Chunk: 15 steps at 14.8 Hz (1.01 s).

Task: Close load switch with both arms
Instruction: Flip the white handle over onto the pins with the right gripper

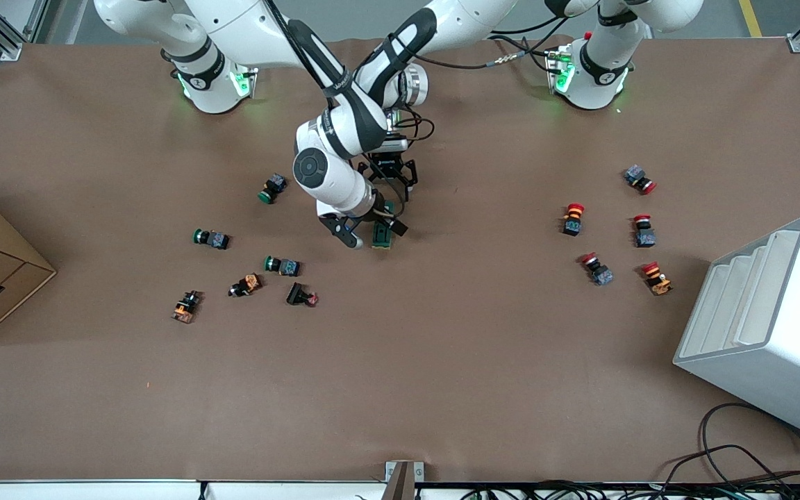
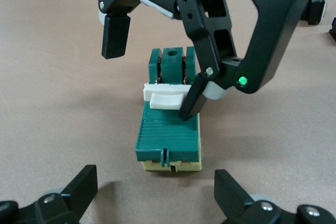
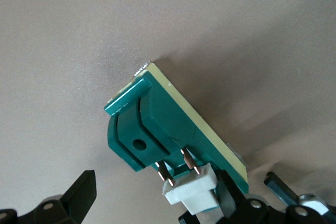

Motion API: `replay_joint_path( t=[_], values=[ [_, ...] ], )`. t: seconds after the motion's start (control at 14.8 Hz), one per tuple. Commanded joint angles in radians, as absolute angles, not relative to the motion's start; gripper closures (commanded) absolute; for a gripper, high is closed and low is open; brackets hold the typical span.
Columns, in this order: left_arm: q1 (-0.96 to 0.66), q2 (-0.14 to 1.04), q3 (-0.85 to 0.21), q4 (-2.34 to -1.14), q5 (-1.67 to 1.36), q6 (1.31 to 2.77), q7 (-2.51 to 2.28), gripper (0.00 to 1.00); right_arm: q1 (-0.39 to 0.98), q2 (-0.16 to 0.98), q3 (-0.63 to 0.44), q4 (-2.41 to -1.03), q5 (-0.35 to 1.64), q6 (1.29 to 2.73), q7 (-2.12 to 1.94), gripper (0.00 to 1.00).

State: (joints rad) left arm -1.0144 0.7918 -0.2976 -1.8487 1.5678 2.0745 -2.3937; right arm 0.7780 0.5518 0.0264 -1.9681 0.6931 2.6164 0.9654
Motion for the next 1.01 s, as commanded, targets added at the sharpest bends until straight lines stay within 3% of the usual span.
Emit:
replay_joint_path(
  t=[0.0, 0.94],
  values=[
    [-1.023, 0.819, -0.295, -1.833, 1.565, 2.060, -2.396, 0.00, 0.761, 0.552, 0.032, -1.921, 0.730, 2.637, 0.966, 0.00],
    [-1.022, 0.818, -0.295, -1.832, 1.565, 2.060, -2.396, 0.00, 0.710, 0.569, 0.029, -1.842, 0.719, 2.580, 0.960, 0.00]
  ],
)
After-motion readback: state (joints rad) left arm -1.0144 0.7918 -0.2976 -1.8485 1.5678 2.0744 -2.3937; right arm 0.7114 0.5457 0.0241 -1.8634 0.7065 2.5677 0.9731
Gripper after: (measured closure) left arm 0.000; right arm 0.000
